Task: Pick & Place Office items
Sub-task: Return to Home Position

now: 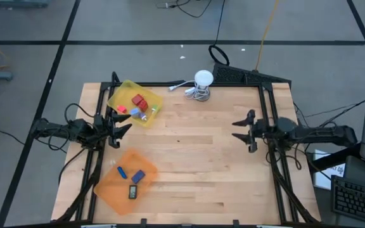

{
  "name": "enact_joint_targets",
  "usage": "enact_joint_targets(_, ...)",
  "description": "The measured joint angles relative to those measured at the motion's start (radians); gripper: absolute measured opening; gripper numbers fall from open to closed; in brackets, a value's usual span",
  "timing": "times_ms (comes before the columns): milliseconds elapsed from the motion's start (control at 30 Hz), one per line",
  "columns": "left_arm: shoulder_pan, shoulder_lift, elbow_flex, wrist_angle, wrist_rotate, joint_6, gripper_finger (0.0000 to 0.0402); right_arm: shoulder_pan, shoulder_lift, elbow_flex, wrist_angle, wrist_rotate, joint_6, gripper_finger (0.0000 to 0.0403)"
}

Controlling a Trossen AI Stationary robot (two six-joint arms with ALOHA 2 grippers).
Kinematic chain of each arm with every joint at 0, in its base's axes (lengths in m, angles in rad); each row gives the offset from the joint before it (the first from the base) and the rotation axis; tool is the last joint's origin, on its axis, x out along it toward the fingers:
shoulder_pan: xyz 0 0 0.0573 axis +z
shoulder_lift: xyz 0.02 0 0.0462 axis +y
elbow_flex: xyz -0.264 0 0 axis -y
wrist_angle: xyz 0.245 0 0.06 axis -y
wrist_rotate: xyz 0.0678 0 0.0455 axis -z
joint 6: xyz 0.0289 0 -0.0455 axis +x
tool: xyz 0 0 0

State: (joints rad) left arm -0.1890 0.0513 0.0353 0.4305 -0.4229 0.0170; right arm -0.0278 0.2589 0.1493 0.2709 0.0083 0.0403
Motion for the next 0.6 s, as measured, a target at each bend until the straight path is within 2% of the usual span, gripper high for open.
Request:
enact_joint_targets(167,0.0,0.0,0.0,0.0,0.0,0.0,0.0214,-0.028,-0.095,-0.092,0.114,0.02,0.001,0.0212)
enact_joint_targets(600,0.0,0.0,0.0,0.0,0.0,0.0,0.0214,-0.038,-0.121,-0.109,-0.112,0.018,-0.012,0.0212)
